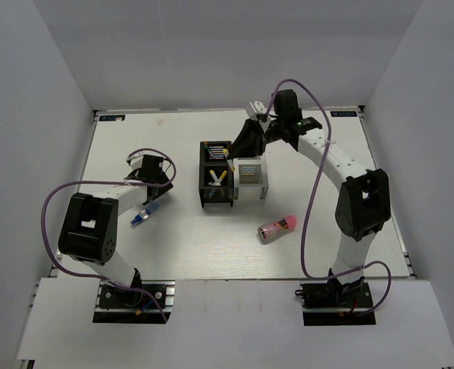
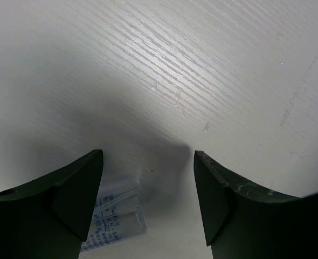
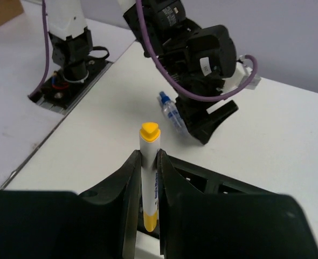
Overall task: Sort the stationery into containers
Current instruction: Place the pen in the storage box.
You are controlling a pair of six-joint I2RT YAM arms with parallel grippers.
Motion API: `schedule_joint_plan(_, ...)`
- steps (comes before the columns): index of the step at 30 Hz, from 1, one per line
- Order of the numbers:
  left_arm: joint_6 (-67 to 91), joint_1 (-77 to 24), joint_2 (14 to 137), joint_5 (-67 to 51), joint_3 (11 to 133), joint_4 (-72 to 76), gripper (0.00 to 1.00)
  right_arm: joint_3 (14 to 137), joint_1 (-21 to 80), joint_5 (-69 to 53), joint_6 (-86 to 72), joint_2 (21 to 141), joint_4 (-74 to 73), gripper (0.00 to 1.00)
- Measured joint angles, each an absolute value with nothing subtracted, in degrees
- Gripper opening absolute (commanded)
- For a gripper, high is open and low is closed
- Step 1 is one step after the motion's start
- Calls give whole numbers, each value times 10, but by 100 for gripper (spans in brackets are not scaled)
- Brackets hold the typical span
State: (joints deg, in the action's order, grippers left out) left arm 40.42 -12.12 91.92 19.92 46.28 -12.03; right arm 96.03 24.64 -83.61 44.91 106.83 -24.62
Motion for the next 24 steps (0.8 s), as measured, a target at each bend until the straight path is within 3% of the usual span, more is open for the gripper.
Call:
schedule_joint_plan(5, 403, -121, 921, 200, 463, -119, 78, 868, 269, -848, 184, 1099, 107, 0)
schedule_joint_plan(9, 402, -121, 922, 202, 463, -117, 78, 868, 285, -853, -204, 1202, 477, 0)
schedule_joint_plan(13, 402, -121, 922, 201, 463, -115, 78, 1013, 298, -850, -512, 1356, 628, 0)
schedule_joint_plan(16, 400, -121, 922, 201, 463, -115, 78, 1010, 303, -852, -608, 1381, 671, 0)
schedule_joint_plan(19, 398, -121, 922, 201, 463, -114, 78, 1003, 305, -853, -651, 1381, 709, 11)
schedule_joint_plan(20, 398, -121, 923, 201, 463, -114, 78, 1002, 305, -853, -660, 1380, 718, 28)
schedule_joint_plan(23, 397, -121, 924, 201, 463, -111, 78, 990, 304, -854, -678, 1373, 733, 61)
schedule_joint_plan(24, 397, -121, 924, 201, 463, -109, 78, 985, 304, -855, -681, 1369, 736, 65)
